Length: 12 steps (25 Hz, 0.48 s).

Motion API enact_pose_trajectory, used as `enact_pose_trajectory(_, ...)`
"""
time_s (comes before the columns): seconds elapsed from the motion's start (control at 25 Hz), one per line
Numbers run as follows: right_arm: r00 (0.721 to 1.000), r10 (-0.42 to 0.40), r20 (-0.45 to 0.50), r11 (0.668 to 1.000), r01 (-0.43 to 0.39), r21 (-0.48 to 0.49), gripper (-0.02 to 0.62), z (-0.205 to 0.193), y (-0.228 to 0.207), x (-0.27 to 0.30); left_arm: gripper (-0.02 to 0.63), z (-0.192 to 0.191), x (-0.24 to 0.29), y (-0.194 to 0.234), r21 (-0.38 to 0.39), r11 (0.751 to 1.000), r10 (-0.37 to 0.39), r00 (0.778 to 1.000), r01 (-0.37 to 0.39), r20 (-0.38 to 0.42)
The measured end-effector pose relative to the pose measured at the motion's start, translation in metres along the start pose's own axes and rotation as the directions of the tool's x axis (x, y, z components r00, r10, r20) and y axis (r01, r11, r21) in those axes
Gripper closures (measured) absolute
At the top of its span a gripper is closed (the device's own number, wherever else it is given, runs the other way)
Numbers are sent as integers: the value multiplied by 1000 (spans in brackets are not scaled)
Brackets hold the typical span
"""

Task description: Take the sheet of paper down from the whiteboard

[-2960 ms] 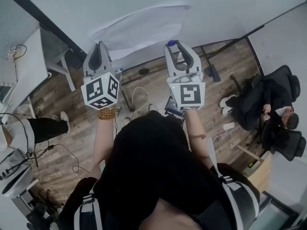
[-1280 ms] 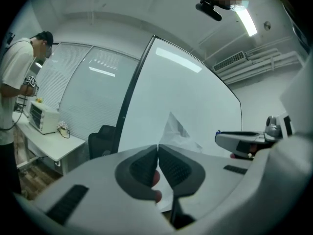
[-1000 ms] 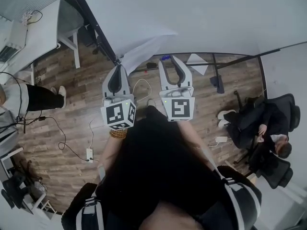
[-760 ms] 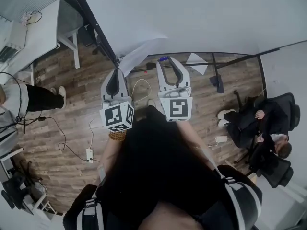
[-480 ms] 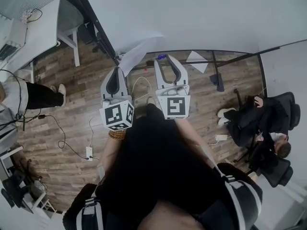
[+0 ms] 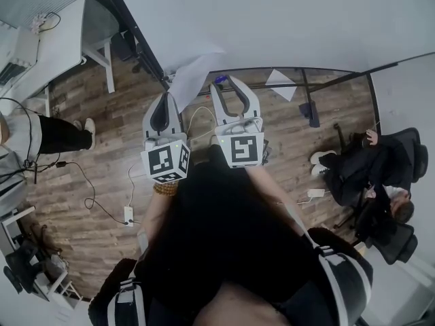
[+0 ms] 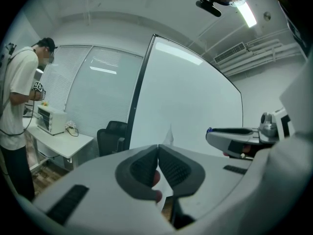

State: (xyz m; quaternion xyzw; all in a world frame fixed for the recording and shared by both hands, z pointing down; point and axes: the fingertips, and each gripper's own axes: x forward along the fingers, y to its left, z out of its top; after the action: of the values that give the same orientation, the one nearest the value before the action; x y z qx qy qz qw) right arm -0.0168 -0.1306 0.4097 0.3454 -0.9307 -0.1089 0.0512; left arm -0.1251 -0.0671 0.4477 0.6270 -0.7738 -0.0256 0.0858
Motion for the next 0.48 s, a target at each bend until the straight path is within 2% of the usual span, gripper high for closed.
enact_pose_trajectory(0.48, 1000, -12, 8, 1000, 12, 9, 477, 0, -5, -3, 594, 0, -4, -2, 5, 1000, 0, 1000, 0, -1)
